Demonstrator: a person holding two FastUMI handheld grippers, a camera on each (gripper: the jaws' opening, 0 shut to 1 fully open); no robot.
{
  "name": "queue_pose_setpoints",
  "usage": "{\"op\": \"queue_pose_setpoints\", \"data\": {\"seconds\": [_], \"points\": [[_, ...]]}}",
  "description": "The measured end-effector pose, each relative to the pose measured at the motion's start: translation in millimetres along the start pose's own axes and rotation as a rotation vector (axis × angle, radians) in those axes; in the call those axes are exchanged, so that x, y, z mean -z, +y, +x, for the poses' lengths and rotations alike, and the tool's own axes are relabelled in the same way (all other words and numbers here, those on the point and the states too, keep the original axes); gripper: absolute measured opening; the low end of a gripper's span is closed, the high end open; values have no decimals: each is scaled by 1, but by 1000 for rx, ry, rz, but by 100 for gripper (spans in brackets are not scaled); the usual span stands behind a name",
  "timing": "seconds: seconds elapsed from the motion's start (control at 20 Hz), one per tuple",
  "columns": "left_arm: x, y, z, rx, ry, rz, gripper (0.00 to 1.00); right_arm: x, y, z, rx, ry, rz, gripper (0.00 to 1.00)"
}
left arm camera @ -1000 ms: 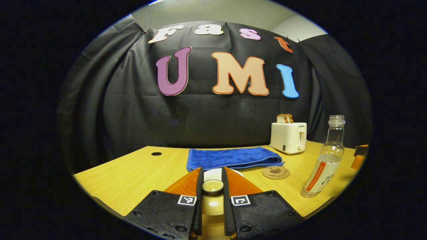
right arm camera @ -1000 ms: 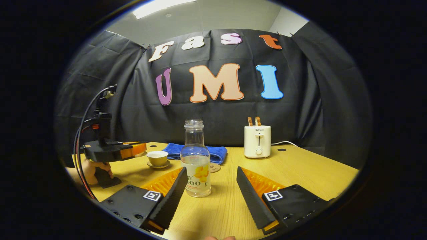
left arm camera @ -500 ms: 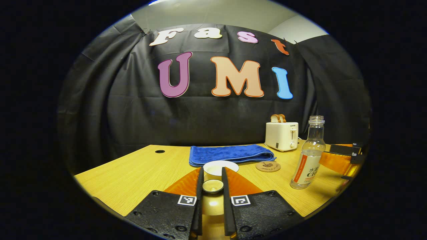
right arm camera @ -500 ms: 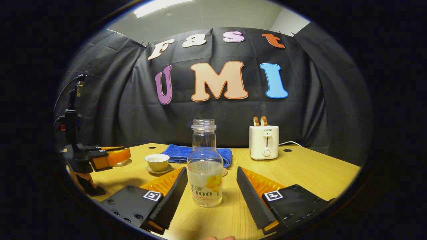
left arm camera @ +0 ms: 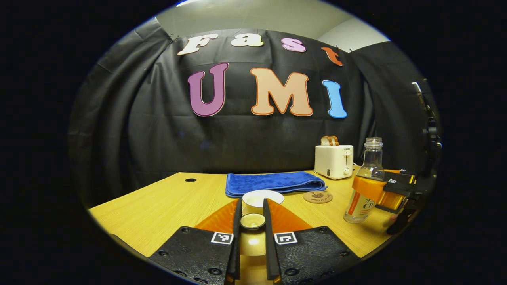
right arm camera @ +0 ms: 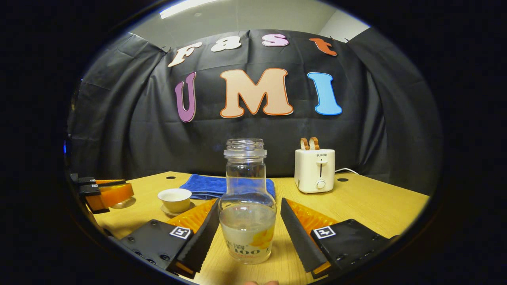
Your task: Open the teacup lid with one hand, grasp the water bottle and pour water into the teacup with the other hand; after pouring, place the water bottle on the coaster and then close the teacup lid.
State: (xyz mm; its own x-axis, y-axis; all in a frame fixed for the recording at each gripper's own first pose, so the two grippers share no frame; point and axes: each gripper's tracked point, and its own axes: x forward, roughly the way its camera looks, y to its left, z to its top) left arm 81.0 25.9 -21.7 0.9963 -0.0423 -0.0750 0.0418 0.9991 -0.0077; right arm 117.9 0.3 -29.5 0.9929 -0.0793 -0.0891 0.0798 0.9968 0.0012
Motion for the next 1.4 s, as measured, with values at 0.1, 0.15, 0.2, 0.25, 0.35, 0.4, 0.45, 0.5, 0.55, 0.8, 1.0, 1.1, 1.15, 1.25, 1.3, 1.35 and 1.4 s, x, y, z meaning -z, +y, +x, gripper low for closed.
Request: {"op": "queue_pose_setpoints", "data": {"seconds": [0.1, 0.15, 0.2, 0.25, 0.35, 0.4, 0.45, 0.5, 0.55, 0.8, 1.0, 1.1, 1.15, 1.25, 1.3, 1.35, 1.4], "points": [[-1, 1, 0, -2, 0, 1, 23, 0, -1, 9, 15, -3, 0, 94], [-1, 3, 1, -8, 0, 2, 23, 0, 1, 11, 17, -3, 0, 93], [-1, 5, 1, -15, 0, 2, 23, 2, 1, 13, 23, -1, -2, 94], [0, 8, 0, -22, 0, 3, 23, 0, 1, 16, 36, -5, -2, 94], [-1, 15, 0, -33, 0, 4, 23, -1, -3, 20, 60, -6, -3, 83], [-1, 20, -1, -41, 1, 3, 23, 2, 0, 25, 66, -4, -4, 81], [-1, 27, -2, -52, 0, 4, 23, -1, 3, 29, 63, -6, -3, 80], [-1, 34, -2, -67, 1, 4, 23, 1, 8, 37, 61, -2, -5, 78], [0, 41, -3, -77, 1, 4, 23, 2, 12, 42, 59, -1, -8, 76], [1, 74, -5, -136, 3, 4, 23, 3, 27, 69, 74, -2, -33, 77], [1, 81, -6, -150, 4, 4, 23, -2, 37, 89, 83, -15, -201, 77], [1, 80, -5, -144, 3, 3, 23, -3, 38, 98, 81, -21, -359, 77], [1, 80, -5, -143, 3, 4, 23, -1, 39, 100, 79, -16, -455, 75], [1, 81, -4, -141, 3, 5, 23, 5, 51, 107, 49, -5, -679, 77], [1, 83, -4, -144, 3, 4, 24, 9, 56, 111, 37, -2, -742, 77], [0, 86, -3, -147, 3, 4, 23, 13, 60, 111, 25, -1, -808, 77], [1, 88, -4, -151, 3, 4, 23, 17, 64, 111, 11, -1, -880, 77]]}}
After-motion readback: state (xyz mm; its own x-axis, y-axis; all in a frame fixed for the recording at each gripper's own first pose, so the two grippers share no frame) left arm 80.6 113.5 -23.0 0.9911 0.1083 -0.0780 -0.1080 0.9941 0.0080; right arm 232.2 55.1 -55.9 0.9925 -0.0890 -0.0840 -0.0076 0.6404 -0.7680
